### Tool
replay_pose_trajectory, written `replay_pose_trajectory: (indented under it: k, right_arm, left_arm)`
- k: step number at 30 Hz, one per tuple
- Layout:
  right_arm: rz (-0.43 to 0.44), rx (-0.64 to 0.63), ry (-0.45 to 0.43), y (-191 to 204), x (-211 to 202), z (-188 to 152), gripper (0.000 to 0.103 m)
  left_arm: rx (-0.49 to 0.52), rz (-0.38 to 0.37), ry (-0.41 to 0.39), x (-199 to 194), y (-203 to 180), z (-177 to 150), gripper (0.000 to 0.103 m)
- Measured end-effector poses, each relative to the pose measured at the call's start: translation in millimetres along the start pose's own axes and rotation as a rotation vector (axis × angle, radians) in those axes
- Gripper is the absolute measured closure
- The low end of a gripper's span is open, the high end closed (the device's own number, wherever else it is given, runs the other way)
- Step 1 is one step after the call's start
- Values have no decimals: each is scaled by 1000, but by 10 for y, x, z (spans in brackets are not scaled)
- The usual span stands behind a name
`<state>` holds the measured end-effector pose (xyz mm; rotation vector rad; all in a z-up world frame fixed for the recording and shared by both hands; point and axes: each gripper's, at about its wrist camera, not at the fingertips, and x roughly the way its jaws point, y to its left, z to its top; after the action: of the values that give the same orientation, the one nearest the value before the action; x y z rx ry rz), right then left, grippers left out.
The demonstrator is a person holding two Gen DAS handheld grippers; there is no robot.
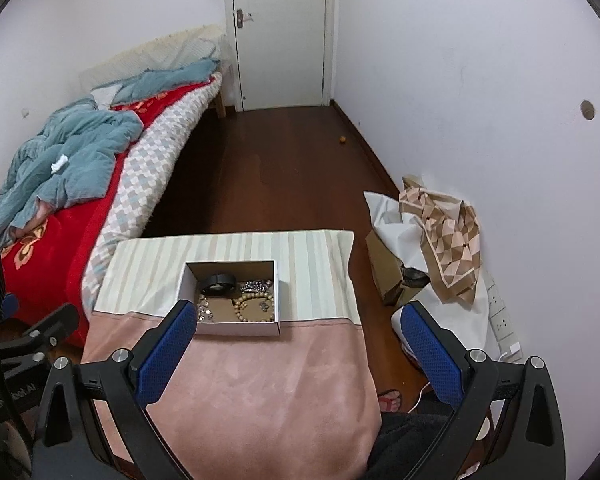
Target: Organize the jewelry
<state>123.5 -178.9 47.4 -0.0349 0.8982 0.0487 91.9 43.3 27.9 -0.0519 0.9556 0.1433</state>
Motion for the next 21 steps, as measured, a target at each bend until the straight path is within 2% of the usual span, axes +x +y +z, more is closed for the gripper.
replay_pose_trajectory:
  k: [11,21]
  right_arm:
    - [-5,0,80,8,409,109,0]
    - [-1,-20,125,58,535,96,0]
  left_arm:
    - [10,10,45,327,-41,184,1]
    - [5,7,85,507,-59,150,1]
